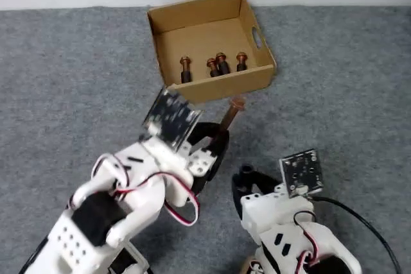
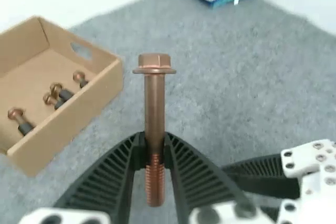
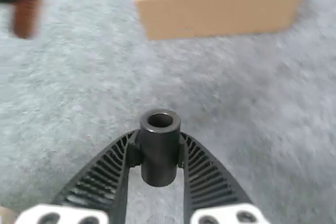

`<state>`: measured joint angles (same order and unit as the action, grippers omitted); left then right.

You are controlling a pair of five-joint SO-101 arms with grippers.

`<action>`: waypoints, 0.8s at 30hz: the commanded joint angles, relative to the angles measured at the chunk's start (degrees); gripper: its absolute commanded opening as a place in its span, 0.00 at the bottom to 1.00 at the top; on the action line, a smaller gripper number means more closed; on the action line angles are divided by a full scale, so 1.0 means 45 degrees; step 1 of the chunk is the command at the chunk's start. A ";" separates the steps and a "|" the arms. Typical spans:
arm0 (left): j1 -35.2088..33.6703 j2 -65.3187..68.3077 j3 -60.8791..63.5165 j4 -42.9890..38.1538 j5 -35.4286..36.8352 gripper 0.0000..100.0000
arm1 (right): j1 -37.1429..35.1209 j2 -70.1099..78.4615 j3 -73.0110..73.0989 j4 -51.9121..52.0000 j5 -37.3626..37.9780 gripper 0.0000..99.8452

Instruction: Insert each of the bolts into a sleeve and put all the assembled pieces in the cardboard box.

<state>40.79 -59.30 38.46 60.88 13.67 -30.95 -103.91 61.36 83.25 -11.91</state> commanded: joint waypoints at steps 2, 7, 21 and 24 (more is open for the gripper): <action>-0.0098 -0.1465 0.1534 -0.1973 0.0098 0.00 | -0.1162 0.0147 0.0176 -0.1221 0.0391 0.01; -0.0977 -0.1954 0.2100 -0.3341 0.2520 0.00 | -0.1944 0.0147 0.0938 -0.2667 0.0879 0.01; -0.2110 -0.2051 0.2002 -0.2266 0.6505 0.00 | -0.2022 0.0147 0.1915 -0.4542 0.1582 0.01; -0.2129 -0.2559 0.2081 -0.1485 0.6857 0.00 | -0.2022 0.0147 0.1915 -0.4523 0.1582 0.01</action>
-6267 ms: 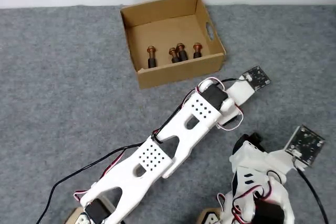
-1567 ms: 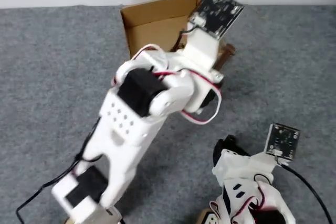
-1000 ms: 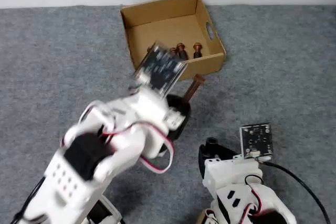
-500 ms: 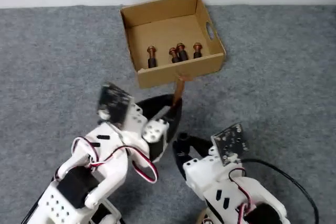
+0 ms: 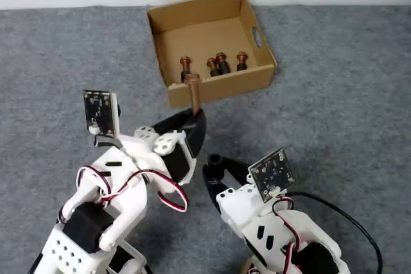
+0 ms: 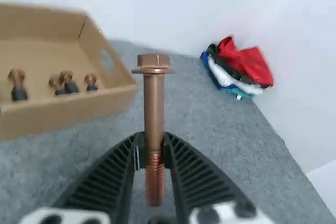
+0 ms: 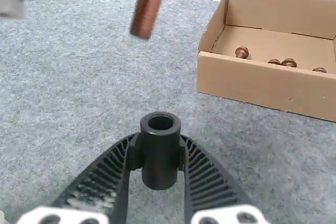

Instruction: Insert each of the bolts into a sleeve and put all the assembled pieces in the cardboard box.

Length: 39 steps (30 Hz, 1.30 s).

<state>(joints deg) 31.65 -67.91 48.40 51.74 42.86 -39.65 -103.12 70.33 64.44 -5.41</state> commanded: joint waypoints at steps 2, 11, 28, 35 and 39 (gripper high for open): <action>-0.0078 -0.1387 -0.0068 0.0781 0.0371 0.00 | -0.0088 -0.0029 -0.0078 -0.0342 0.0430 0.01; -0.0137 -0.6095 0.2745 -0.0293 -0.1524 0.00 | -0.0127 -0.0029 0.0137 -0.0420 0.0840 0.01; -0.0039 -0.7853 0.5324 -0.1817 -0.1504 0.00 | -0.1436 -0.0029 0.1739 -0.3038 0.1973 0.01; 0.0410 -0.7912 0.5656 -0.1797 -0.0938 0.00 | -0.1436 -0.0029 0.1758 -0.3683 0.2012 0.01; 0.1074 -0.7912 0.6066 -0.1817 -0.0918 0.00 | -0.1436 -0.0029 0.1680 -0.3683 0.2032 0.01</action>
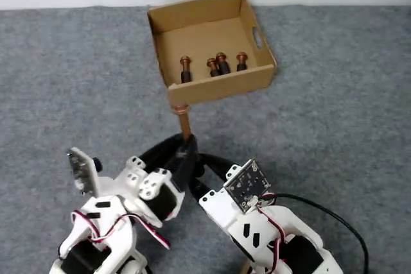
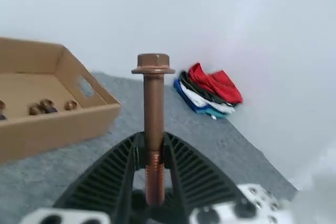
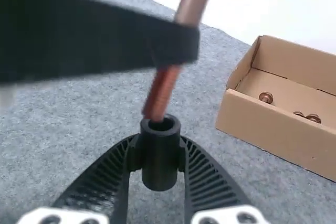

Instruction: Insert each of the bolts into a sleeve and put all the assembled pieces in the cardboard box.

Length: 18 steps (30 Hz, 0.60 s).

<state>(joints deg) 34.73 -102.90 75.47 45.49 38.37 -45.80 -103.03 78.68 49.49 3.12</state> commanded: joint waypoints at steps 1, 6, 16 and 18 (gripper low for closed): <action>0.0391 -0.0137 0.0147 -0.0430 0.0078 0.00 | -0.0068 -0.0049 -0.0195 -0.0361 0.0137 0.01; 0.0371 -0.0137 0.0361 -0.0234 0.0078 0.00 | -0.0029 -0.0049 -0.0449 -0.0322 0.0137 0.01; 0.0352 -0.0156 -0.0225 0.1426 -0.1231 0.00 | -0.0010 -0.0049 -0.0430 -0.0303 0.0137 0.01; 0.0352 -0.0156 -0.0225 0.1446 -0.1328 0.00 | -0.0010 -0.0049 -0.0430 -0.0322 0.0137 0.01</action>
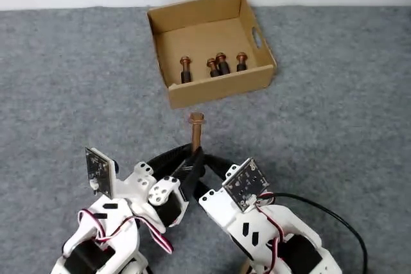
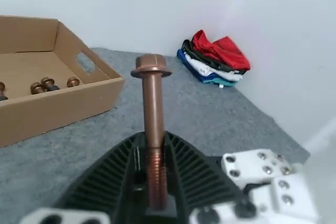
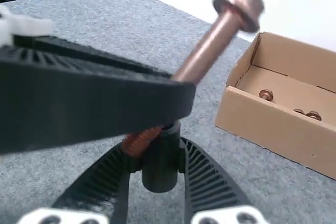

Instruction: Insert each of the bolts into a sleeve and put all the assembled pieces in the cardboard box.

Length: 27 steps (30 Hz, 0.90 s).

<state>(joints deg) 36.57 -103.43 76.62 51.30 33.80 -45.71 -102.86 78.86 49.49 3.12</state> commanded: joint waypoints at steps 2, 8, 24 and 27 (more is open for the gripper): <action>-0.0137 -0.0039 -0.0479 0.0156 -0.0313 0.00 | -0.0029 -0.0088 -0.0469 -0.0322 0.0137 0.01; -0.1250 -0.0039 -0.0479 0.0078 -0.0547 0.00 | -0.0029 -0.0147 -0.0488 -0.0283 0.0156 0.01; -0.2208 0.0000 -0.0459 0.1192 -0.1446 0.00 | 0.2276 -0.0225 -0.0508 0.1338 0.0078 0.01; -0.3204 0.0059 -0.0361 0.1817 -0.1446 0.00 | 0.2921 -0.0225 -0.0508 0.1416 0.0059 0.01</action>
<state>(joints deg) 25.67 -102.90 76.62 57.63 27.91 -35.16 -103.21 78.77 55.65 3.12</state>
